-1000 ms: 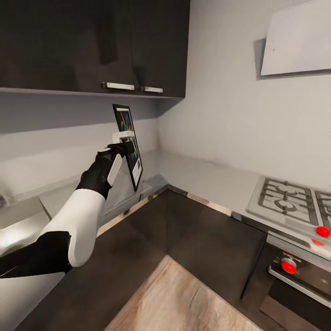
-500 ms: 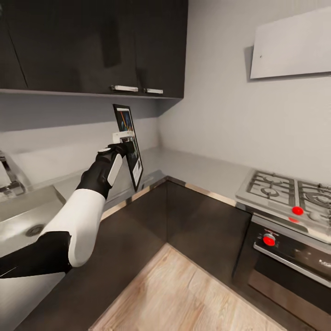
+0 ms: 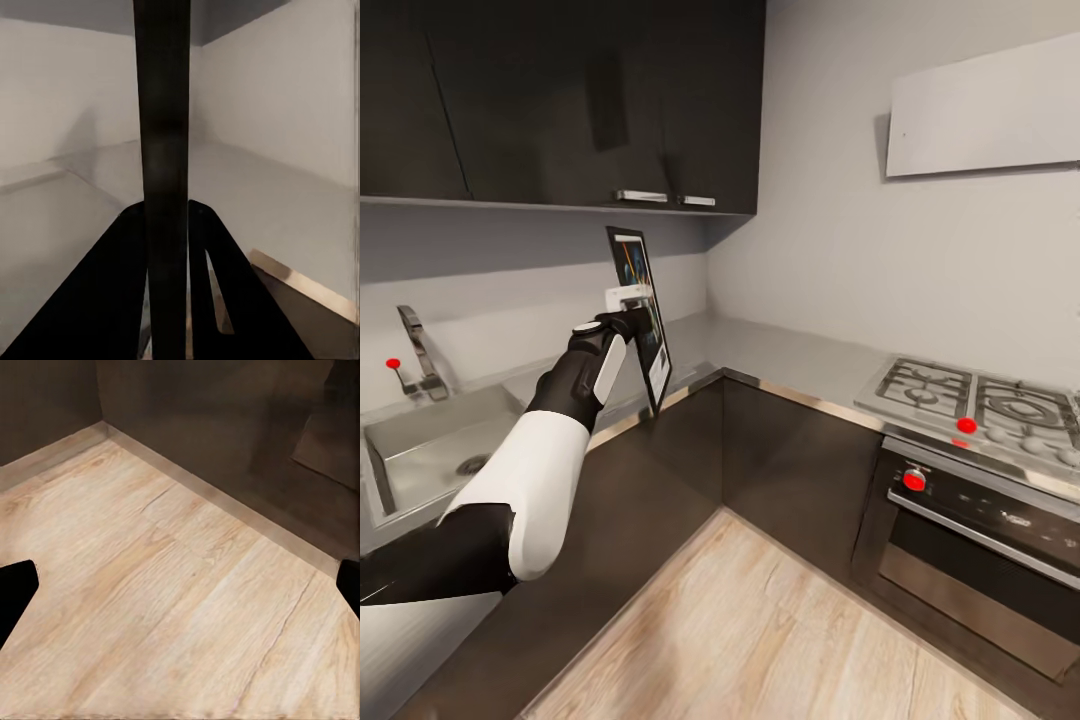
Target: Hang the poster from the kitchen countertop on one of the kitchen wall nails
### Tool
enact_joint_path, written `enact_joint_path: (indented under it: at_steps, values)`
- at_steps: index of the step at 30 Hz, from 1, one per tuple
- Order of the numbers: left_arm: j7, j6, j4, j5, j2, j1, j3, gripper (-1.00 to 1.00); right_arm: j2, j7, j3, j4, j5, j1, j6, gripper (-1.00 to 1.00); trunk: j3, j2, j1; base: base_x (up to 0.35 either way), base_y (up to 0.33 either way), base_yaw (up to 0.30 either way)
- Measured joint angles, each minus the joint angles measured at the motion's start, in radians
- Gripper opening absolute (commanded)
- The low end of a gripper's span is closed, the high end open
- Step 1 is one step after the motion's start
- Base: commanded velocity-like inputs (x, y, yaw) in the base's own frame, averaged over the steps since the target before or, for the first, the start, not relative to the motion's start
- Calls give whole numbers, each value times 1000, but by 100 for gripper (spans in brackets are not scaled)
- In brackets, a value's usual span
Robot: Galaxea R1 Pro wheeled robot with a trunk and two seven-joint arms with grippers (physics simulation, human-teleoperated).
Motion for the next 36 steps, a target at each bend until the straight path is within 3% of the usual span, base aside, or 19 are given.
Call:
enact_joint_path:
  at_steps: [4, 8, 12, 15, 16, 18, 19, 20, 21, 23, 25, 27, 29, 30, 31, 33, 36]
  values:
    - [-34, 0, -11, 0, 0, 0, 1, -100, 0, 0, 0, 3, 0, -1, 0, 100, 0, 0, 0, -342, 0, 0]
    - [-71, 10, -73, 17, -1, 0, 2, -100, 0, 0, 0, 5, 0, -2, 0, 100, 0, 0, 0, -258, 0, 0]
    - [-172, 94, -141, 48, -1, 1, 0, -100, -1, 1, 0, 5, 0, -2, 0, 100, 0, 0, -1, -78, 0, 0]
    - [-433, 154, -223, 57, 8, 5, 0, -100, -9, 4, -3, 0, -1, -3, 1, 100, 0, 0, -1, -15, 0, 0]
    - [-472, 157, -228, 53, 13, 7, 0, -100, -14, 4, -3, -1, -1, -3, 2, 100, 0, 0, -1, -7, 0, 0]
    - [-623, 165, -239, 53, 40, 13, 1, -100, -39, 29, -4, -18, -2, -4, 3, 100, 0, 0, -1, -4, 0, 0]
    - [-663, 166, -239, 51, 49, 15, 1, -100, -47, 43, -4, -29, -2, -4, 4, 100, 0, 0, -1, -2, 0, 0]
    - [-742, 167, -240, 51, 65, 22, 1, -100, -60, 82, -4, -55, -2, -4, 6, 100, 0, 0, -1, -1, 0, 0]
    - [-782, 167, -240, 51, 75, 25, 1, -100, -66, 106, -4, -70, -2, -4, 9, 100, 0, 0, -1, -1, 0, 0]
    - [-934, 168, -239, 50, 117, 33, 1, -100, -79, 201, -5, -131, -2, -5, 57, 100, 0, 0, -1, 0, 0, 0]
    - [-1095, 168, -222, 49, 162, 39, 3, -100, -86, 290, -7, -228, -3, -5, 164, 100, 0, 0, -1, 0, 0, 0]
    - [-1172, 167, -207, 49, 182, 42, 3, -100, -89, 342, -8, -290, -3, -5, 233, 100, 0, 0, -1, 0, 0, 0]
    - [-1292, 165, -166, 49, 219, 46, 3, -100, -108, 462, -23, -390, -7, -7, 361, 100, 0, 0, -1, 0, 0, 0]
    - [-1356, 160, -129, 49, 243, 48, 2, -100, -126, 572, -62, -434, -11, -20, 440, 100, 0, 0, -1, 0, 0, 0]
    - [-1377, 157, -116, 50, 250, 48, 2, -100, -131, 616, -79, -445, -11, -28, 467, 100, 0, 0, -1, 0, 0, 0]
    - [-1465, 131, -62, 51, 263, 49, 2, -100, -144, 793, -148, -465, -12, -80, 550, 100, 0, 0, -1, 0, 0, 0]
    - [-1554, 89, -13, 51, 269, 49, 2, -100, -151, 956, -238, -469, -11, -146, 613, 100, 0, 0, -1, 0, 0, 0]
